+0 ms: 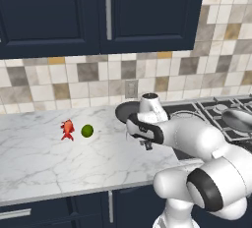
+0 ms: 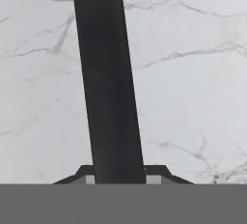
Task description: Place both pans onto different burners. Then place the lime and the fish on different pans.
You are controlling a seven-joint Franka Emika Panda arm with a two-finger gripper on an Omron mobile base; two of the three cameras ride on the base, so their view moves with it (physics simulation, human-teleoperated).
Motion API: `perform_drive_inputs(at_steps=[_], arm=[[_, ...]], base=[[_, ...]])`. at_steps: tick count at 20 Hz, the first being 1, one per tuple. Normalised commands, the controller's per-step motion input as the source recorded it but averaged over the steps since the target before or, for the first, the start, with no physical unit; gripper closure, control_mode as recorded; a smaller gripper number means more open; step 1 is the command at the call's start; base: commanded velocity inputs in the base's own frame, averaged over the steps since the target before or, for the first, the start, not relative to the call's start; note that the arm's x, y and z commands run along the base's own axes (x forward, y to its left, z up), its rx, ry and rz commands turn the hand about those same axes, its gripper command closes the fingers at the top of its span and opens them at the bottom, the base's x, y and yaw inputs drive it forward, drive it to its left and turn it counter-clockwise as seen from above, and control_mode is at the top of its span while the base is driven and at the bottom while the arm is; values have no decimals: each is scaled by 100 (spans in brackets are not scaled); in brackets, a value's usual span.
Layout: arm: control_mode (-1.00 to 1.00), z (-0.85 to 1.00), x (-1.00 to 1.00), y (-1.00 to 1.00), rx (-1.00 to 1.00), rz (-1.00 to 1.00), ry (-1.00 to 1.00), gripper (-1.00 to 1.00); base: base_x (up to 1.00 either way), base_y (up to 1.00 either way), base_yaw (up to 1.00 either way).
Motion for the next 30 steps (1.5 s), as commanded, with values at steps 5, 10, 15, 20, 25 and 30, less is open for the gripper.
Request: perform_drive_inputs(at_steps=[5, 10, 15, 20, 25, 30], arm=[[-100, 17, -10, -29, 0, -15, 0, 100], [-100, 15, -1, -34, 0, -16, 0, 100], [-100, 15, 0, -34, 0, -14, 0, 100], [-100, 0, -2, -31, 0, -16, -3, 100], [-100, 0, 0, -21, -1, -17, -4, 100], [-100, 0, 21, -16, 0, -14, 0, 100]], base=[[0, 0, 0], [0, 0, 0], [0, 0, 0], [0, 0, 0], [0, 0, 0], [0, 0, 0]])
